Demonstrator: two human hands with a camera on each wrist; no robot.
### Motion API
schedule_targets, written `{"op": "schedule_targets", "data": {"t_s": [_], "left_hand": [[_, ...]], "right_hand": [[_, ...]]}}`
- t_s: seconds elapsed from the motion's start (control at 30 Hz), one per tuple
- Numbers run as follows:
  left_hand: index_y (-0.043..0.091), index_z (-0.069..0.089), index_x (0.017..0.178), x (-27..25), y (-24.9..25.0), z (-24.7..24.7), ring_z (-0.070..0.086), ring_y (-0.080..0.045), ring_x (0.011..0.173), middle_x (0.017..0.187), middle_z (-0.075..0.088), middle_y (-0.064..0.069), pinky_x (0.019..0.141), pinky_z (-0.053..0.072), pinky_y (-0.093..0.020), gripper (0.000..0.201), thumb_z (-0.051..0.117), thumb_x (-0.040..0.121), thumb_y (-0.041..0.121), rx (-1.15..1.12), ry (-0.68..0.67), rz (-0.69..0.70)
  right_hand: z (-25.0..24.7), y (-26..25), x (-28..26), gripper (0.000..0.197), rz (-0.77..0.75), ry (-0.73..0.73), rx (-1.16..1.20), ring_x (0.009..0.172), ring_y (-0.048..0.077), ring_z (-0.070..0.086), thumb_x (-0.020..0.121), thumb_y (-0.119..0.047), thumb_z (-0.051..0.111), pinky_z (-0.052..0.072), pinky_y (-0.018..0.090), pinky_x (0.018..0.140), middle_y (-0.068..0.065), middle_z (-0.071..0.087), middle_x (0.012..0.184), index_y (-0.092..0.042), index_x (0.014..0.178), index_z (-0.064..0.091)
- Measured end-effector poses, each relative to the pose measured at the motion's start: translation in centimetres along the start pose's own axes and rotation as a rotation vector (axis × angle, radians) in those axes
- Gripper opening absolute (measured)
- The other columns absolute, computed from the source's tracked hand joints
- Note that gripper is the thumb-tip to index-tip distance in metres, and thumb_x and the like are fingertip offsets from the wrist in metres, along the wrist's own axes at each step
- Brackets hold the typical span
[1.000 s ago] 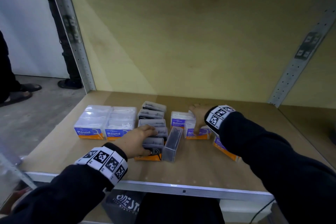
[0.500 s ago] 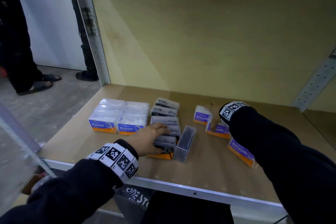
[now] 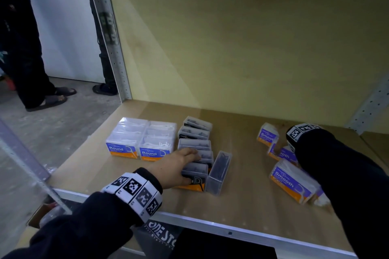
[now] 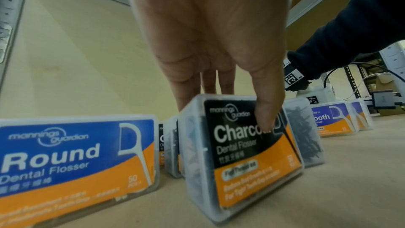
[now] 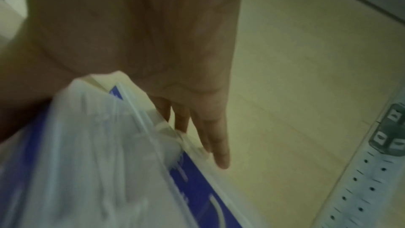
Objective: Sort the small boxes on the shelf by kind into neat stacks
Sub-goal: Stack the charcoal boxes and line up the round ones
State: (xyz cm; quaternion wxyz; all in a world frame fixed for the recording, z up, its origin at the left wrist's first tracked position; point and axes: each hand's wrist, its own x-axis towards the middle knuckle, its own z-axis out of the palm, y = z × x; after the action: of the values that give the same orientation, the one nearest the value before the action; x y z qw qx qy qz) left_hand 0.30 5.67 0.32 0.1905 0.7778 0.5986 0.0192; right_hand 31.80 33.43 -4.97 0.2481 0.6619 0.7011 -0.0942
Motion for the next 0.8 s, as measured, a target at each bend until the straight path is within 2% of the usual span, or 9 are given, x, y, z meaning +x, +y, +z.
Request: {"op": "schedule_targets", "data": {"t_s": [0.07,0.1,0.17,0.23,0.33,0.5,0.63,0.73,0.8], "left_hand": [[0.020,0.028,0.147,0.0,0.0,-0.1,0.028,-0.013,0.142,0.155,0.022,0.004,0.115,0.025,-0.022,0.070,0.063,0.087,0.021,0.006,0.000,0.008],[0.020,0.028,0.147,0.0,0.0,-0.1,0.027,-0.013,0.142,0.155,0.022,0.004,0.115,0.025,-0.023,0.070,0.063,0.087,0.021,0.004,-0.002,0.011],[0.020,0.028,0.147,0.0,-0.1,-0.1,0.027,-0.013,0.142,0.155,0.022,0.004,0.116,0.024,-0.023,0.071,0.063,0.086,0.021,-0.004,-0.007,0.014],[0.021,0.028,0.147,0.1,-0.3,0.0,0.027,-0.012,0.142,0.155,0.021,0.005,0.115,0.024,-0.021,0.071,0.063,0.086,0.022,-0.007,-0.004,0.022],[0.021,0.028,0.147,0.2,-0.6,-0.1,0.026,-0.010,0.143,0.156,0.020,0.007,0.116,0.023,-0.021,0.070,0.063,0.087,0.024,-0.021,-0.014,0.034],[0.023,0.024,0.149,0.4,-1.4,-0.8,0.021,-0.011,0.145,0.159,0.014,0.006,0.119,0.022,-0.025,0.071,0.061,0.089,0.031,0.002,-0.115,0.065],[0.019,0.037,0.144,0.5,-1.8,-3.0,0.035,-0.015,0.140,0.155,0.029,0.002,0.114,0.030,-0.026,0.057,0.057,0.092,0.031,0.063,-0.140,0.086],[0.017,0.048,0.137,1.1,-2.0,-5.4,0.052,-0.021,0.125,0.144,0.048,-0.001,0.106,0.040,-0.031,0.045,0.055,0.093,0.028,0.072,-0.086,0.067],[0.017,0.051,0.134,2.0,-2.4,-6.8,0.054,-0.019,0.121,0.139,0.053,0.000,0.102,0.042,-0.029,0.041,0.054,0.094,0.025,0.123,-0.053,0.040]], "right_hand": [[0.6,1.0,4.1,0.112,-0.068,0.022,-0.033,0.079,0.019,0.071,-0.005,-0.086,0.063,0.058,0.039,0.081,-0.002,0.073,0.082,-0.028,0.091,0.065],[0.4,1.0,4.9,0.103,-0.111,0.027,-0.038,0.079,0.018,0.070,0.005,-0.085,0.068,0.057,0.036,0.082,-0.004,0.071,0.082,-0.027,0.090,0.063],[-2.6,-3.1,-3.7,0.058,-0.121,0.083,-0.129,0.080,0.013,0.062,0.059,-0.063,0.075,0.052,0.027,0.086,-0.003,0.067,0.094,-0.026,0.100,0.060],[-4.2,-6.7,-9.2,0.046,-0.168,0.184,-0.162,0.084,0.012,0.059,0.089,-0.037,0.057,0.047,0.027,0.094,0.008,0.060,0.123,-0.009,0.126,0.054],[-5.9,-11.0,-11.5,0.066,-0.255,0.172,-0.131,0.126,0.026,0.049,0.088,-0.037,0.060,0.039,0.032,0.103,0.013,0.044,0.144,-0.003,0.141,0.038],[-6.7,-16.9,-11.8,0.060,-0.443,0.178,0.012,0.136,0.026,0.039,0.096,-0.030,0.049,0.033,0.031,0.108,0.012,0.035,0.152,-0.006,0.147,0.029],[-6.0,-19.4,-9.0,0.063,-0.494,0.175,-0.052,0.128,0.026,0.047,0.091,-0.036,0.053,0.038,0.042,0.109,0.003,0.040,0.148,-0.024,0.147,0.027],[-7.1,-20.2,-10.3,0.052,-0.488,0.092,0.005,0.128,0.031,0.047,0.093,-0.021,0.053,0.037,0.038,0.108,0.014,0.047,0.142,-0.005,0.141,0.040],[-7.2,-20.3,-9.4,0.039,-0.448,0.079,-0.012,0.105,0.033,0.058,0.093,-0.017,0.054,0.044,0.036,0.091,0.021,0.060,0.117,0.003,0.126,0.054]]}}
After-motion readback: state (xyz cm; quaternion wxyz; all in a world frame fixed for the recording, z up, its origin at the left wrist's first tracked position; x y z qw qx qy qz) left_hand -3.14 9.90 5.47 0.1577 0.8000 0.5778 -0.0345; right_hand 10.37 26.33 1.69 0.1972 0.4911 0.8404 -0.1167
